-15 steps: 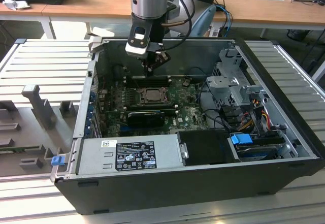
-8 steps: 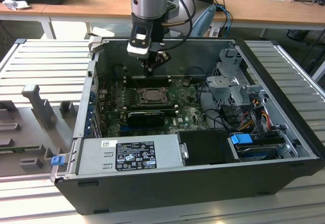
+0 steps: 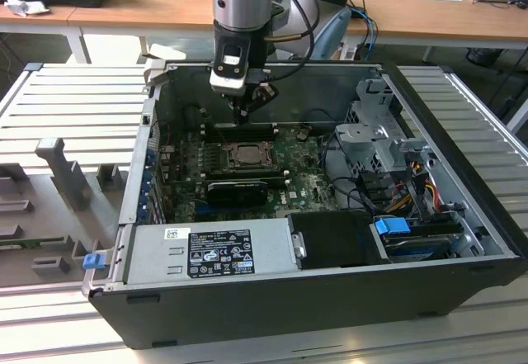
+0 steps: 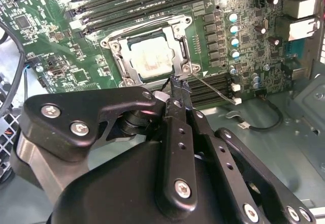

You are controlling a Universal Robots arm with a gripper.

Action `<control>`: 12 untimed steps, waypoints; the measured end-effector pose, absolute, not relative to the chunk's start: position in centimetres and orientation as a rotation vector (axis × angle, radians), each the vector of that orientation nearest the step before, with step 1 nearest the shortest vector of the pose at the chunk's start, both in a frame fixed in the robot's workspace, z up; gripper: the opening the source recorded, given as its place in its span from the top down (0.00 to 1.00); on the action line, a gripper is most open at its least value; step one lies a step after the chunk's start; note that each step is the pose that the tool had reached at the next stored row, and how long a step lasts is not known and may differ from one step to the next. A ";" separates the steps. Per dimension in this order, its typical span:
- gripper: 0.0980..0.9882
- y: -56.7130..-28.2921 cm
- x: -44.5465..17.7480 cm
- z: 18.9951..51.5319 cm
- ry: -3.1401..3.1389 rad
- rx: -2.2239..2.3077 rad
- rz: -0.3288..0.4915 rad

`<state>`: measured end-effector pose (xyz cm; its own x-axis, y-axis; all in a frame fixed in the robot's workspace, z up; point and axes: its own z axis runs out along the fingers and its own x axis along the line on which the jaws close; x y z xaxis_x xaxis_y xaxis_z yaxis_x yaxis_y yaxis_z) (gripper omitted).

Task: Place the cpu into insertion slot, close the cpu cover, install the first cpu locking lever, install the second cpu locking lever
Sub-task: 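Install the first cpu locking lever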

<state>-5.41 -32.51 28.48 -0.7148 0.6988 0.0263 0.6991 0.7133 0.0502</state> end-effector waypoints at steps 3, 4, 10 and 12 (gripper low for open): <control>0.99 -32.5 -5.4 28.5 -2.910 -1.166 -0.089; 0.99 -32.5 -5.4 28.5 -2.911 -1.162 -0.088; 0.99 -32.5 -5.4 28.5 -2.926 -1.122 -0.088; 0.99 -32.5 -5.4 28.5 -2.930 -1.112 -0.088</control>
<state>-5.40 -32.55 28.48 -0.7481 0.6630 0.0262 0.6634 0.7466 0.0501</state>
